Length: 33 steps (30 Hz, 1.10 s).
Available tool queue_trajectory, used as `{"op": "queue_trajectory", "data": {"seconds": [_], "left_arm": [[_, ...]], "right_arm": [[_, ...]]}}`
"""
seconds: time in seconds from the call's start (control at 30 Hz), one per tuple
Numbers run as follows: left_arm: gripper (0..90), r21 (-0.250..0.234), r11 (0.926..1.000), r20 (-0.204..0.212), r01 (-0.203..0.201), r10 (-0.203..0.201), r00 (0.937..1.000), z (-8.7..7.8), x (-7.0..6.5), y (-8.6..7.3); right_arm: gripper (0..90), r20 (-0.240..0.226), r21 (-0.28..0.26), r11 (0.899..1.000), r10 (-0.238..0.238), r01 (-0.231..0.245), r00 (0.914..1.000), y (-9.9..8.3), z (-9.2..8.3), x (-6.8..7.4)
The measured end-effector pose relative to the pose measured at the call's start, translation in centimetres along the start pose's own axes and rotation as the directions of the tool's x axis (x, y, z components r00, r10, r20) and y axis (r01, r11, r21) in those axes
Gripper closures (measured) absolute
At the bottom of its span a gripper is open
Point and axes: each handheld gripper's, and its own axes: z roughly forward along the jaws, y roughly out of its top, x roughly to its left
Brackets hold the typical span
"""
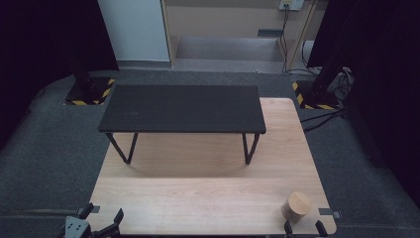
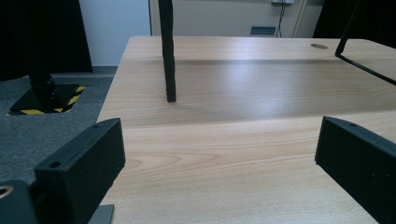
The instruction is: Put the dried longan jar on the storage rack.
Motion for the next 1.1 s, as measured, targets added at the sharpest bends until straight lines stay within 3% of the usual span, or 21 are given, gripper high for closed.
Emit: {"op": "queue_trajectory", "data": {"seconds": [0.67,1.1], "left_arm": [[0.3,0.009,1.0000,0.009,-0.003,0.003,1.0000,0.1,-0.2,0.1],[0.4,0.009,1.0000,0.006,-0.002,0.002,1.0000,0.1,-0.1,0.1]], "right_arm": [[1.1,0.035,0.038,0.998,-0.051,0.049,0.9981,0.5,4.7,1.1],[12.2,0.033,0.063,0.996,-0.059,0.057,0.9977,0.6,5.6,1.2]]}}
